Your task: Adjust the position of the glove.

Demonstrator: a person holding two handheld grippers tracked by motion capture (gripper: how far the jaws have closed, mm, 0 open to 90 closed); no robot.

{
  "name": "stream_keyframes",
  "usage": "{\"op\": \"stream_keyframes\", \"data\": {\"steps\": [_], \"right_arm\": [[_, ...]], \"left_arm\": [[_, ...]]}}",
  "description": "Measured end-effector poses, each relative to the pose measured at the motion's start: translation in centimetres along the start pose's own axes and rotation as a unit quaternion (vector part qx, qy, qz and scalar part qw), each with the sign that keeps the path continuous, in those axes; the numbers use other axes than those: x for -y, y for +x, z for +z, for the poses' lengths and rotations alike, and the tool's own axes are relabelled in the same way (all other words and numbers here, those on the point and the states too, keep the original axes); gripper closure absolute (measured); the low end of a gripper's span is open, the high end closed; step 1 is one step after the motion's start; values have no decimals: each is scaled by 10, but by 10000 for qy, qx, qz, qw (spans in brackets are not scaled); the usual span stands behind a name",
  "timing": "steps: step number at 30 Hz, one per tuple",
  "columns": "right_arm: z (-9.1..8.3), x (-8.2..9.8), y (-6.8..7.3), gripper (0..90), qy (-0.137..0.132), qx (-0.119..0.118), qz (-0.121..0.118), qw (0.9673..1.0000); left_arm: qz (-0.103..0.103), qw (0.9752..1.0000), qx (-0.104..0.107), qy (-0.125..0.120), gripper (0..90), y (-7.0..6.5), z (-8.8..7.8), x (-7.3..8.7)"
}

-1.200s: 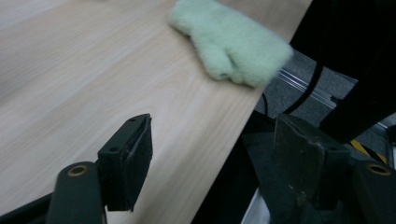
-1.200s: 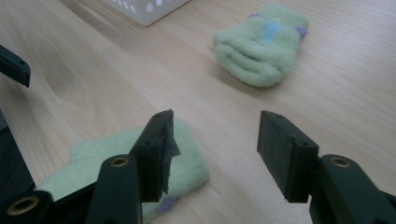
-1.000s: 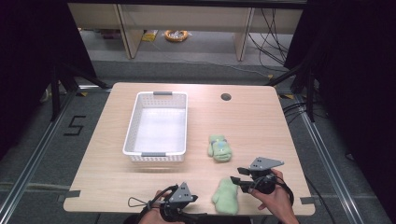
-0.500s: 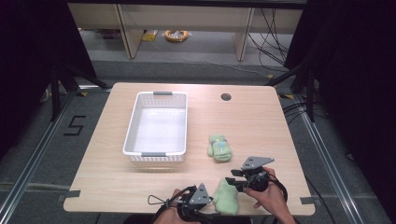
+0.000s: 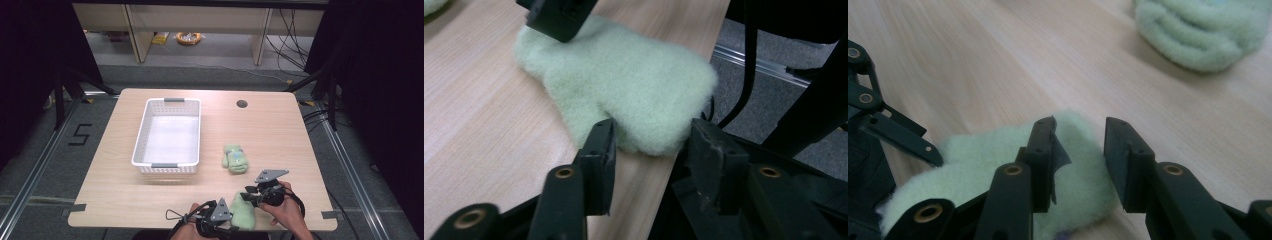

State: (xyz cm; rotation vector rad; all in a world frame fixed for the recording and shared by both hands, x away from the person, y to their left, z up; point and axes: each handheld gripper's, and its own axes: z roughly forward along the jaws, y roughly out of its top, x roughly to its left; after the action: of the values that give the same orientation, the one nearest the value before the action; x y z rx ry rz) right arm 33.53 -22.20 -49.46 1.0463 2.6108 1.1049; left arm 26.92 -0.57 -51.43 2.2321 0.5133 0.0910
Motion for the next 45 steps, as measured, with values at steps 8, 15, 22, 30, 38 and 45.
{"op": "stream_keyframes", "data": {"steps": [8,15,22,30,38,45], "right_arm": [[3,5,-2,755,55,-75,210,9997],[-2,7,-2,853,-36,-119,395,9991],[-9,6,0,856,-410,-216,843,9954],[-10,2,-1,858,-758,-267,970,9920],[-4,2,-1,858,-687,-129,1065,9919],[4,5,-2,844,-506,-135,1120,9923]], "left_arm": [[102,9999,-57,65,724,5,-3,0],[134,9999,-86,-26,808,10,-8,0],[107,9993,-353,-69,821,35,-26,-6],[-65,9981,-596,-111,829,67,-32,-10],[-111,9978,-650,-59,830,80,-26,-12],[-140,9978,-649,40,827,82,-20,-8]]}}
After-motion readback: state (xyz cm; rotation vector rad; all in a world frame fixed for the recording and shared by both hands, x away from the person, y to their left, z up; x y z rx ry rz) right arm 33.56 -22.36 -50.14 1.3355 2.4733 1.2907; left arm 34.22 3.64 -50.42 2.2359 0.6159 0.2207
